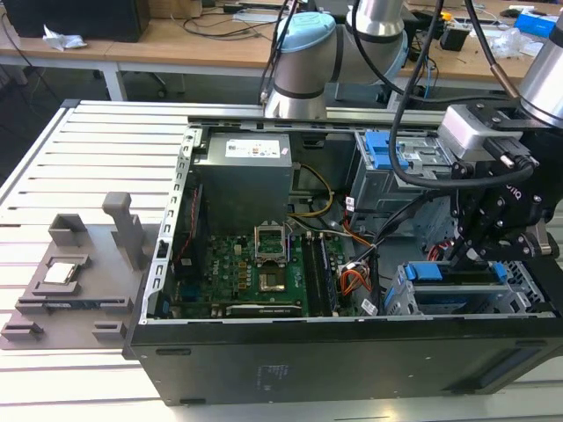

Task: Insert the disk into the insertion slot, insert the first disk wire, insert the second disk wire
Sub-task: 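Insert the second disk wire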

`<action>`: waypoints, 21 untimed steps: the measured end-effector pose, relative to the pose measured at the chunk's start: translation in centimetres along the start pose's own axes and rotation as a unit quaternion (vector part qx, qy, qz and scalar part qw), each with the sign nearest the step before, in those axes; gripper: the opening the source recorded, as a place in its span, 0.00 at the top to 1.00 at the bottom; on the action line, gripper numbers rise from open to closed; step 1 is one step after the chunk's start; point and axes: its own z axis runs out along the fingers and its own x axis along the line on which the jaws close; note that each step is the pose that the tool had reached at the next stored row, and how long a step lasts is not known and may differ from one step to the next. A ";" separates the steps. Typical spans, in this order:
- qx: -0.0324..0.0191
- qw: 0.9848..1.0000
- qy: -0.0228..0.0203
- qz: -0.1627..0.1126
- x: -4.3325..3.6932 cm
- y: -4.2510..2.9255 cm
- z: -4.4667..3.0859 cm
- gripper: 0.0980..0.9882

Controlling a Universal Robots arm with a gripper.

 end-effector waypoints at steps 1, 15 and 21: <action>0.000 1.000 0.000 0.000 0.06 0.00 -0.03 0.95; 0.000 1.000 0.000 0.000 0.15 0.03 -0.77 0.86; 0.000 1.000 0.000 0.000 0.14 0.17 -3.79 0.99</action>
